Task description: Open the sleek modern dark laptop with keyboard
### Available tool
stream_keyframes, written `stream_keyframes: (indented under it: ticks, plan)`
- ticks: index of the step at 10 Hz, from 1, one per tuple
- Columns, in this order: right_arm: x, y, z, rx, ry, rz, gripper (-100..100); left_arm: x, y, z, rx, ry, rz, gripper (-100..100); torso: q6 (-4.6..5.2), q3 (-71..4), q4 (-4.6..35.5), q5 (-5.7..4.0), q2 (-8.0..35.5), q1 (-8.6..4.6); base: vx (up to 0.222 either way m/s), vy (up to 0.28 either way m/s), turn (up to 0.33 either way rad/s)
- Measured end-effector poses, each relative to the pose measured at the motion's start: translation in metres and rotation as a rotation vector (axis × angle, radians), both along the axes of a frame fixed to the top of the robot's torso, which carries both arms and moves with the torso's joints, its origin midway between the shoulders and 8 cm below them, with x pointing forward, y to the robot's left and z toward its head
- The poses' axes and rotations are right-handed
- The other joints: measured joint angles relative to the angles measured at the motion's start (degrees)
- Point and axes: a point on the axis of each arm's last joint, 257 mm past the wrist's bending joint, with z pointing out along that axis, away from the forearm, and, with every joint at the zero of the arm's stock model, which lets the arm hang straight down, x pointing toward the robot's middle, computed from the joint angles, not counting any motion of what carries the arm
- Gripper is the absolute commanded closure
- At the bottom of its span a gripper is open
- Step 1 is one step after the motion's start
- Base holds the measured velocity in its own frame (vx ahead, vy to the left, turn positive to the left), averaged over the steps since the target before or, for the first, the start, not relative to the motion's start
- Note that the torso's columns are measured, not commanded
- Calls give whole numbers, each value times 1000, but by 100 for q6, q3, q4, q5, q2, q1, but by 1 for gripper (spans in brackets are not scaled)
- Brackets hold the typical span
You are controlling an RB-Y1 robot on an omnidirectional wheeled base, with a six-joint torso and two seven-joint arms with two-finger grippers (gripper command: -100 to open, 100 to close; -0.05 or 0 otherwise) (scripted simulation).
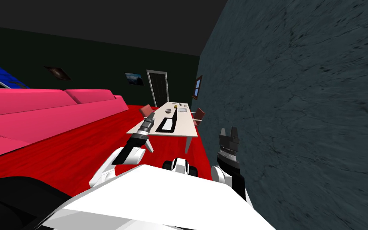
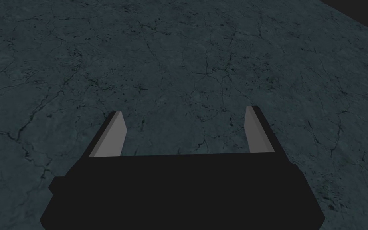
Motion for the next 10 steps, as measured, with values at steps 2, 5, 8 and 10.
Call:
stream_keyframes:
  ticks: [2,5,8,10]
  plan:
    - [0,0,0,0,0,0,0,1,8,-11,-11,41,26,-100,-1,1,0,0,2,0,0,-78,-2]
    - [0,0,0,0,0,0,0,5,19,-30,-22,109,70,-100,0,-1,-1,-4,-2,-17,19,-114,-55]
    - [0,0,0,0,0,0,0,0,36,-57,-9,201,124,-100,-1,-2,-1,-1,-3,-3,51,-124,-104]
    - [0,0,0,0,0,0,0,-1,47,-71,18,257,154,-100,1,0,0,0,1,-1,77,-123,-192]
